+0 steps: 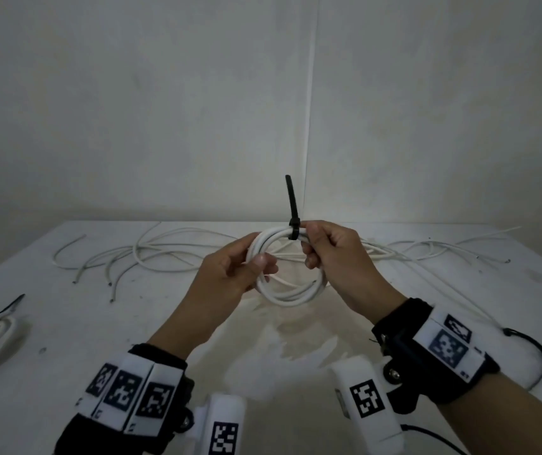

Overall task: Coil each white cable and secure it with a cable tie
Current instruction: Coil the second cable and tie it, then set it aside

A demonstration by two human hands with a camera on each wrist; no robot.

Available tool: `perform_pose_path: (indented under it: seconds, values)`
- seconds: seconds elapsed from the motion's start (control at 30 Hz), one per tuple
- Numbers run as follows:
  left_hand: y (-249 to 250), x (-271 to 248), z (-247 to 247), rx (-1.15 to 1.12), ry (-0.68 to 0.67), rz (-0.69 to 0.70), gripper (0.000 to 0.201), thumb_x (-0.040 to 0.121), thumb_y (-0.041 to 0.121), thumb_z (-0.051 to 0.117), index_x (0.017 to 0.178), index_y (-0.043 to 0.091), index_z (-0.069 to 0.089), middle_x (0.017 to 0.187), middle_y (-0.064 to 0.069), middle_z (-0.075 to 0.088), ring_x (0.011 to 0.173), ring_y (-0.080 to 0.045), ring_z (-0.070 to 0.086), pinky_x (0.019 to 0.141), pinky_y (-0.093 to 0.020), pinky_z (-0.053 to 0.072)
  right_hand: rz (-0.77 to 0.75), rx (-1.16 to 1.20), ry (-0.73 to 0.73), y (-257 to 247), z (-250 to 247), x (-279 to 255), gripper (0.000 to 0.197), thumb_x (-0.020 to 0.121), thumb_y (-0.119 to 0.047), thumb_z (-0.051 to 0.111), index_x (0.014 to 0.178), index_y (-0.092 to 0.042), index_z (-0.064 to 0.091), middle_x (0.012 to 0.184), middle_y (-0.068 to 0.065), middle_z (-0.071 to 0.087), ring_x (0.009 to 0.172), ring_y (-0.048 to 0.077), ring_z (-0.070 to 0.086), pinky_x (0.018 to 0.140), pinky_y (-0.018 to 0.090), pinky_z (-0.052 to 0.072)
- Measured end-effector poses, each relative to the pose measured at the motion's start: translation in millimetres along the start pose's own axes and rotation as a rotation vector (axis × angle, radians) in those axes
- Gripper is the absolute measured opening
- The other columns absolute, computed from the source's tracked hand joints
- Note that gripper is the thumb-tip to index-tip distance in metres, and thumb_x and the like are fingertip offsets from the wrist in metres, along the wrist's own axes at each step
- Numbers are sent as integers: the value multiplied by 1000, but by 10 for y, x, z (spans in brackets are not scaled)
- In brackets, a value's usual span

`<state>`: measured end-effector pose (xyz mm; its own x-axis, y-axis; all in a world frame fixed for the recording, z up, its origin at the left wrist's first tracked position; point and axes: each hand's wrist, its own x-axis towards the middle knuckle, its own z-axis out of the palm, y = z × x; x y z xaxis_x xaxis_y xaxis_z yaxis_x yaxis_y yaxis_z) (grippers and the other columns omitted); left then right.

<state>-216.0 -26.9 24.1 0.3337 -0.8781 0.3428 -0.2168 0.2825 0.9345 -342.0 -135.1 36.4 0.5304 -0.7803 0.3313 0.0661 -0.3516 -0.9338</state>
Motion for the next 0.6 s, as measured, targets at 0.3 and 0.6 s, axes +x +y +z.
perform_pose_path:
  seconds: [0.3, 0.6]
  values:
    - [-136, -100, -304, -29, 165, -50, 43, 89, -9, 48, 107, 29, 57, 85, 2, 68, 68, 0, 67, 70, -16, 55, 67, -47, -108, 1, 354, -32, 26, 99, -22, 37, 108, -18, 61, 71, -5, 52, 50, -1, 46, 52, 9, 39]
    - [-306, -171, -570, 81, 320, -94, 32, 91, 6, 53, 111, 31, 57, 85, 5, 69, 69, -3, 68, 79, -28, 56, 87, -112, -233, 71, 768, -101, 16, 95, -42, 33, 98, -46, 49, 105, -27, 53, 105, -4, 49, 94, 16, 37]
